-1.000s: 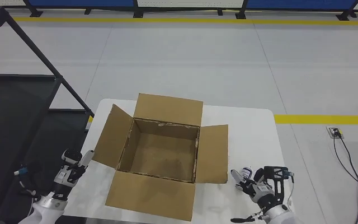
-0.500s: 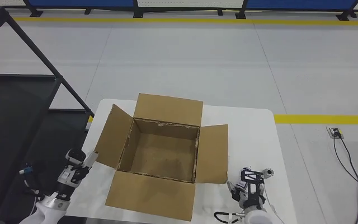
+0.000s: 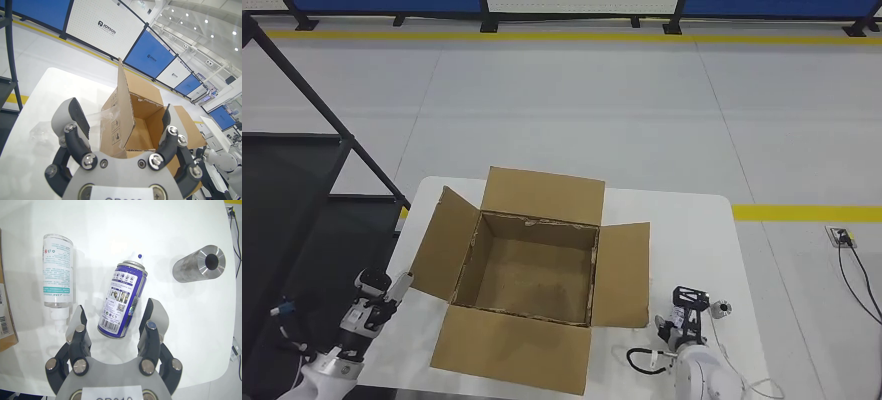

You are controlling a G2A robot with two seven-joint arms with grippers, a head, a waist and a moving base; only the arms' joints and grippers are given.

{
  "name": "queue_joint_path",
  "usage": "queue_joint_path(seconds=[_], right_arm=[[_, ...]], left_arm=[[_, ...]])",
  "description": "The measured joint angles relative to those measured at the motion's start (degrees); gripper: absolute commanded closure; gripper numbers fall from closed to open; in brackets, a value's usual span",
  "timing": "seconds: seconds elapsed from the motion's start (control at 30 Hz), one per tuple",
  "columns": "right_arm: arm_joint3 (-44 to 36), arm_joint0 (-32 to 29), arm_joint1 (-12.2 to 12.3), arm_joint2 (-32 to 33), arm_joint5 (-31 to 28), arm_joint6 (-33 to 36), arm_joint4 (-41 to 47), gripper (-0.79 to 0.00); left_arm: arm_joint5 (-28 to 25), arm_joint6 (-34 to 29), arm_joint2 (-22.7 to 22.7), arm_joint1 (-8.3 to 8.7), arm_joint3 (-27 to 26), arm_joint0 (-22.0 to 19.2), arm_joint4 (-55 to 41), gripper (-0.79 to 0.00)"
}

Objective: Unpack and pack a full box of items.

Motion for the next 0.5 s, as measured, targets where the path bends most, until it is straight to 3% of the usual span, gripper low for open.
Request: queue_joint_path(seconds=[0.03,0.1,0.13,0.2,0.23,0.27,0.5], right_arm=[[0.2,0.1,0.0,0.0,0.0,0.2,0.0,-0.585],[0.8,0.5,0.0,0.2,0.2,0.9,0.0,-0.517],[1.0,0.7,0.0,0.2,0.3,1.3,0.0,-0.388],[1.6,1.2,0.0,0.3,0.5,1.7,0.0,-0.206],[1.7,1.4,0.0,0.3,0.6,1.8,0.1,-0.031],[1.7,1.4,0.0,0.3,0.6,1.8,0.3,0.000],[-5.6,-2.1,0.0,2.2,0.9,-2.4,4.0,0.000]], left_arm=[[0.1,0.0,0.0,0.00,0.0,0.0,0.0,-0.785],[0.1,0.0,0.0,0.00,-0.1,0.0,0.0,-0.785],[0.1,0.1,0.0,0.00,-0.1,0.0,0.0,-0.785],[0.0,0.1,0.0,0.00,-0.1,0.0,0.1,-0.785],[0.0,0.1,0.0,0.00,-0.1,0.0,0.1,-0.785],[0.0,0.1,0.0,0.00,-0.1,0.0,0.1,-0.785],[0.2,0.3,-0.2,0.00,0.0,0.0,0.0,-0.785]])
